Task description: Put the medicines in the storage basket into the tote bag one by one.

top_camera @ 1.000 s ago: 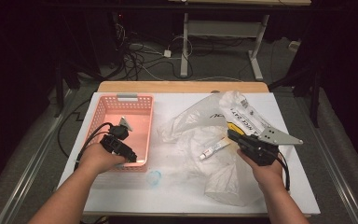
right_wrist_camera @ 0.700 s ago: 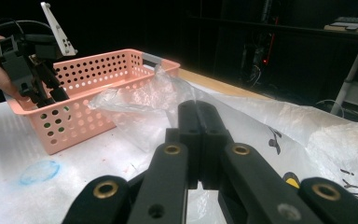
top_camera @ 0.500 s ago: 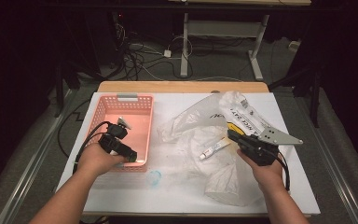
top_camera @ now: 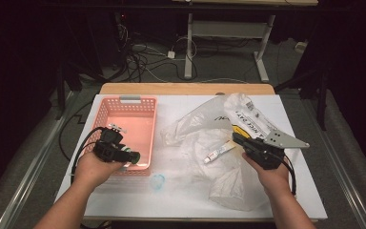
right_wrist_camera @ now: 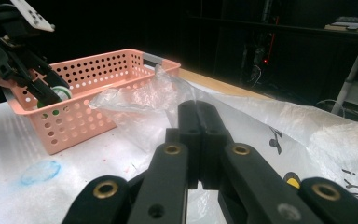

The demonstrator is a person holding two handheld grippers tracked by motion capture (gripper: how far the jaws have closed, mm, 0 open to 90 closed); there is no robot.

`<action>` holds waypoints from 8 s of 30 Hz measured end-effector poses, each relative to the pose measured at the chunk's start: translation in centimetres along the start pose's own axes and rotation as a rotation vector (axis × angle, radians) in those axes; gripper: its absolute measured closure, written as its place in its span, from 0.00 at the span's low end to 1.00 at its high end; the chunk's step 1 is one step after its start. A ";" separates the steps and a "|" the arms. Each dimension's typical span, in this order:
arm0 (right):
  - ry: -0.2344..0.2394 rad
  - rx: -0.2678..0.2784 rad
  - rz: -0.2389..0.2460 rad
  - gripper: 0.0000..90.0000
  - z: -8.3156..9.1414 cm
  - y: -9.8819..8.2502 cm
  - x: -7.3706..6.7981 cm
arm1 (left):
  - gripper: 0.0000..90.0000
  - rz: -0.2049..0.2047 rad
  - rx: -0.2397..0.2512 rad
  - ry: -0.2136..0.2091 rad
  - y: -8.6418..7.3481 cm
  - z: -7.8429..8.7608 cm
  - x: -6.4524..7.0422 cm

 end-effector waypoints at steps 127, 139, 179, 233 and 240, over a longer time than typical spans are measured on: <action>0.016 -0.002 0.007 1.00 -0.3 0.0 -0.4 | 0.39 -0.177 0.381 -0.022 11.7 -9.5 18.9; 0.013 -0.003 -0.002 1.00 -0.3 -0.2 -0.2 | 0.34 -0.152 0.357 -0.065 12.8 -10.5 19.6; 0.015 0.000 0.003 1.00 -0.1 0.0 -0.4 | 0.98 -0.134 0.325 -0.092 9.9 -11.3 19.8; 0.004 -0.002 0.006 1.00 0.2 0.0 -0.4 | 0.00 -0.149 0.396 -0.151 1.2 0.6 12.5; 0.005 0.002 0.009 1.00 0.3 0.1 -0.3 | 0.00 -0.114 0.380 -0.062 0.9 0.6 9.4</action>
Point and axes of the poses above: each handheld gripper's, and its own axes: z roughly backward along the jaws, y roughly out of its top, x roughly to its right, the point moved 8 cm from there along -z, roughly forward along the jaws, and after that the axes turned 9 degrees about y, right-handed, at the moved point
